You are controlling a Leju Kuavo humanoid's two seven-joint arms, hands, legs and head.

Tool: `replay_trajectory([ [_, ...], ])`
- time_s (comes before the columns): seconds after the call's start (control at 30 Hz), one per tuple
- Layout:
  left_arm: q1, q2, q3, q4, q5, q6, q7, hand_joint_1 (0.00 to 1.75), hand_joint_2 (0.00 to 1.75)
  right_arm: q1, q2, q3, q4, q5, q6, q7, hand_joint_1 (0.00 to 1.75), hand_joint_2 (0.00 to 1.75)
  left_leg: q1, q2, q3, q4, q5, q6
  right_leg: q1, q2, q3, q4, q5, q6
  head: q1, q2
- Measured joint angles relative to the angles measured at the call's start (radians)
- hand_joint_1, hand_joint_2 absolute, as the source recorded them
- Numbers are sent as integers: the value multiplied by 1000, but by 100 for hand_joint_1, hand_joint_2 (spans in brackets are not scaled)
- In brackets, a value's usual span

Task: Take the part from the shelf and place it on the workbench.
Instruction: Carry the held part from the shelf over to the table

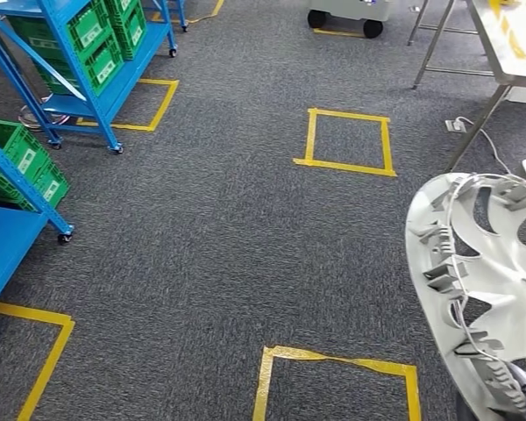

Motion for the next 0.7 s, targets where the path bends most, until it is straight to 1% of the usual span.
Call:
replay_trajectory([
  [0.03, 2, 2, -3, 1, 0, 1, 0, 0, 175, 0, 0, 3, -3, 13, 0, 10, 175, 175, -1, 15, 1, 0, -1, 2, -3, -31, -30, 64, -35, 7, 5, 0],
  [0.07, 4, 3, -7, 2, 0, 2, 0, 0, 175, 0, 0, 6, -6, 26, 0, 20, 175, 175, -3, 32, 1, 0, -1, 2, -7, -47, -61, 130, -65, 13, 5, 0],
  [0.1, 6, 4, -11, 3, 0, 3, 0, 0, 175, 0, 0, 8, -9, 38, 0, 30, 175, 175, -3, 47, 1, 0, -2, 2, -12, -55, -81, 176, -79, 18, 5, 0],
  [0.13, 6, 6, -15, 4, 0, 3, 0, 0, 175, 2, 0, 9, -11, 48, 0, 38, 175, 175, -3, 62, 2, 0, -4, 0, -17, -60, -83, 187, -76, 22, 5, 0],
  [0.17, 6, 7, -18, 5, 0, 3, 0, 0, 175, 4, 0, 10, -13, 54, 0, 43, 175, 175, -2, 75, 4, 0, -6, -3, -22, -65, -63, 156, -55, 26, 6, 0],
  [0.2, 5, 7, -20, 6, 0, 3, 0, 0, 175, 6, 0, 11, -15, 57, 0, 47, 175, 175, -1, 87, 8, 0, -9, -7, -26, -76, -23, 90, -23, 29, 6, 0],
  [0.23, 5, 9, -22, 6, 0, 4, 0, 0, 175, 8, 0, 11, -17, 60, 0, 48, 175, 175, -2, 97, 13, 0, -12, -12, -27, -97, 19, 18, 2, 30, 6, 0],
  [0.27, 5, 11, -23, 7, 0, 4, 0, 0, 175, 9, 0, 12, -19, 61, 0, 49, 175, 175, -3, 105, 18, 0, -16, -18, -27, -114, 55, -41, 21, 27, 5, 0],
  [0.3, 5, 12, -23, 8, 0, 4, -1, 0, 175, 10, 0, 13, -21, 62, 0, 49, 175, 175, -4, 112, 23, 0, -18, -25, -25, -125, 75, -74, 28, 22, 4, 0],
  [0.33, 5, 13, -24, 9, 0, 4, -1, 0, 175, 11, 0, 14, -24, 62, 0, 50, 175, 175, -5, 119, 26, -1, -19, -32, -21, -128, 80, -82, 27, 14, 3, 0],
  [0.37, 4, 14, -25, 9, 0, 4, -2, 0, 175, 12, 0, 16, -27, 62, 0, 50, 175, 175, -3, 126, 29, -3, -19, -39, -18, -118, 75, -82, 29, 5, 1, 0],
  [0.4, 2, 13, -27, 10, 0, 4, -2, 0, 175, 13, 0, 17, -30, 63, 0, 51, 175, 175, 0, 129, 31, -3, -21, -46, -18, -107, 74, -84, 31, -4, 1, 0],
  [0.43, 0, 13, -29, 10, 0, 5, -2, 0, 175, 15, 0, 19, -34, 65, 0, 53, 175, 175, 4, 120, 29, 4, -30, -51, -17, -97, 74, -88, 33, -13, 0, 0],
  [0.47, -1, 13, -31, 11, 0, 5, -2, 0, 175, 15, 0, 21, -36, 67, 0, 55, 175, 175, 6, 102, 20, 27, -48, -53, -18, -88, 76, -93, 36, -23, -3, 0],
  [0.5, -2, 13, -33, 13, 0, 6, -2, 0, 175, 16, 0, 23, -38, 71, 0, 58, 175, 175, 7, 78, 0, 71, -77, -53, -19, -78, 81, -97, 39, -30, -6, 0],
  [0.53, -1, 13, -36, 15, 0, 7, -2, 0, 175, 16, 0, 25, -39, 74, 0, 61, 175, 175, 6, 55, -31, 134, -110, -51, -17, -68, 81, -98, 40, -35, -10, 0],
  [0.57, 2, 13, -38, 17, 0, 7, -2, 0, 175, 17, 0, 25, -39, 77, 0, 63, 175, 175, 6, 42, -66, 203, -139, -49, -15, -55, 80, -98, 40, -39, -12, 0],
  [0.6, 4, 13, -40, 19, 0, 7, -2, 0, 175, 18, 0, 25, -39, 78, 0, 64, 175, 175, 5, 35, -96, 258, -154, -48, -13, -42, 80, -98, 40, -40, -14, 0],
  [0.63, 6, 14, -41, 20, 0, 8, -2, 0, 175, 20, 0, 25, -39, 79, 0, 66, 175, 175, 5, 32, -114, 283, -150, -48, -12, -26, 81, -97, 40, -41, -14, 0],
  [0.67, 7, 15, -42, 21, 0, 8, -2, 0, 175, 23, 0, 24, -39, 79, 0, 68, 175, 175, 5, 30, -115, 271, -126, -47, -11, -11, 82, -97, 40, -41, -14, 0],
  [0.7, 7, 17, -42, 22, 0, 8, -2, 0, 175, 27, 0, 24, -39, 79, 0, 71, 175, 175, 6, 24, -98, 225, -87, -46, -12, 5, 83, -95, 40, -40, -15, 0],
])
